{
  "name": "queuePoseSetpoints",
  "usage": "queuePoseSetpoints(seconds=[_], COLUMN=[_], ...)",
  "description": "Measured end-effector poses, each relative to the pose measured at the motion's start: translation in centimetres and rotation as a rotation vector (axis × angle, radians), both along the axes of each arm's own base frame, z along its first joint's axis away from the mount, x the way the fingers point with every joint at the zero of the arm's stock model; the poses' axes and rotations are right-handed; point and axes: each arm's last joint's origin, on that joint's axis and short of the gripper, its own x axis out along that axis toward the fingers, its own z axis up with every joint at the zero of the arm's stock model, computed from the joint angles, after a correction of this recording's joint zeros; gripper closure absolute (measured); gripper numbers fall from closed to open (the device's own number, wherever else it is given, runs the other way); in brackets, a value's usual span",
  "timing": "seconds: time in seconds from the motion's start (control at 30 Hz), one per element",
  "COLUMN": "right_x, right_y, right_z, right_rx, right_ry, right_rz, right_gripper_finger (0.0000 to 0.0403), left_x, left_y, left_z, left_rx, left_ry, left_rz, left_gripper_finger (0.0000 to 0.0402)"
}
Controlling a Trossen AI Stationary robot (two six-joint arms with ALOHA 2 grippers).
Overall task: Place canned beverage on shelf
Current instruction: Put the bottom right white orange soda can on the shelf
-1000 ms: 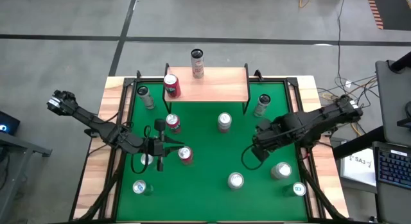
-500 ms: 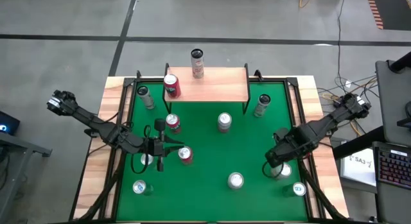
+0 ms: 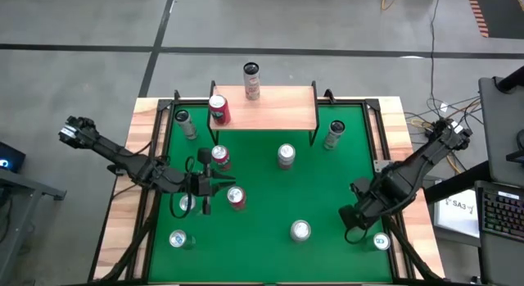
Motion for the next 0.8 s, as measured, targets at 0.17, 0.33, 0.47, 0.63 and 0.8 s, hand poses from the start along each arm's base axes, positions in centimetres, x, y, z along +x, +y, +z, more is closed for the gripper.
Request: queuePoseSetpoints(seconds=[0.17,0.33,0.47,0.63,0.8], right_x=[0.07,0.18,0.25,0.33,0.36], right_y=[-0.01,0.08,0.14,0.21,0.26], right_z=[-0.07,-0.07,-0.17,-0.3,-0.36], right_rx=[-0.021,-0.012,-0.014,-0.019,-0.013], right_ry=[-0.015,-0.025,-0.013,-0.005,0.011], right_rz=[0.005,0.002,-0.04,-0.042,-0.091], right_gripper_finger=[0.0394,0.0394,0.0384,0.0328,0.0236], left_x=[0.02,0.02,0.02,0.02,0.02], left_y=[0.06,0.06,0.06,0.06,0.06], left_z=[0.0,0.0,0.0,0.0,0.0], left_rx=[0.0,0.0,0.0,0.0,0.001], left_ry=[0.0,0.0,0.0,0.0,0.0], left_rz=[0.003,0.003,0.003,0.003,0.003], left_gripper_finger=[0.0365,0.0365,0.0365,0.0365,0.0365])
